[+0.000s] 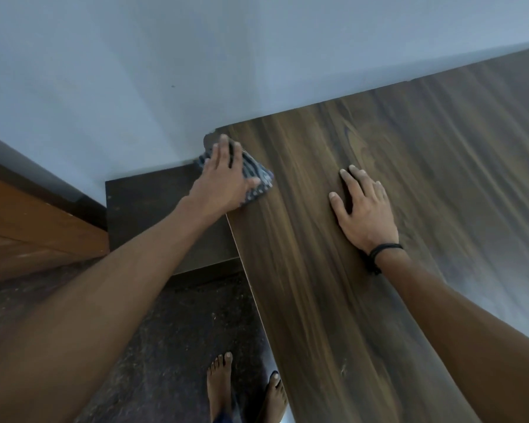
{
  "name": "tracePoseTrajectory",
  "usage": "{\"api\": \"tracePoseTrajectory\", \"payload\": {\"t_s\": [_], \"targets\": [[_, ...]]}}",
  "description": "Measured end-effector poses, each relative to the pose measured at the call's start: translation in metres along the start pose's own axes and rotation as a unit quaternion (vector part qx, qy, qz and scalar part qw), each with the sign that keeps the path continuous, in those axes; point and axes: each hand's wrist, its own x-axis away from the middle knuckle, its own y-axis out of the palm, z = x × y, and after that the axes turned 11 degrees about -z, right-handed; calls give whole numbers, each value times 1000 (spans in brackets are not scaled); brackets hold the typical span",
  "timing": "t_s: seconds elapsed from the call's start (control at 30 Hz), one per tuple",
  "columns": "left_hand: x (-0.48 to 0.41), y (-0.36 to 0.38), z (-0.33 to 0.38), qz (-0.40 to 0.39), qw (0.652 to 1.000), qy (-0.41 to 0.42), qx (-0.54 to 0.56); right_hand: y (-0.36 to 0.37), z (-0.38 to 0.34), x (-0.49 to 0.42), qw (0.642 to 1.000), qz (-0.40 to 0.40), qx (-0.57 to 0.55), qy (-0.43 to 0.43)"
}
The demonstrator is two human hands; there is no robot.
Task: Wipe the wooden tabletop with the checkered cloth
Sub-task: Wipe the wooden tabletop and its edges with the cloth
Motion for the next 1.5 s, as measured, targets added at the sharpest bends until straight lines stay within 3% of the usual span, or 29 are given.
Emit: {"api": "tracePoseTrajectory", "payload": {"t_s": [0.07, 0.2, 0.4, 0.57, 0.83, 0.93, 1.13, 1.3, 1.5], "targets": [[-3, 3, -3, 21, 1000, -15, -1, 0, 0, 1, 1000, 6, 3, -3], [8, 31, 3, -10, 998, 47, -32, 1, 1, 0, 1000, 7, 13, -3], [-23, 0, -6, -25, 997, 66, -27, 2, 3, -2, 1000, 1, 18, -4], [-2, 11, -12, -59, 986, 127, -91, 1, 6, -1, 1000, -10, 12, -16], [-12, 5, 7, -24, 999, 22, -23, -1, 3, 1, 999, -23, 13, -19], [-15, -6, 2, -40, 999, -19, 15, -12, -3, 0, 997, -76, 8, -4], [-23, -33, 14, -110, 993, -31, -6, -58, -24, -23, 941, -324, 70, 62], [-9, -9, 12, -145, 989, -11, -20, -57, -33, -28, 934, -339, 73, 81], [-41, -35, 13, -97, 994, -34, 35, -55, -32, -31, 938, -329, 72, 84]]}}
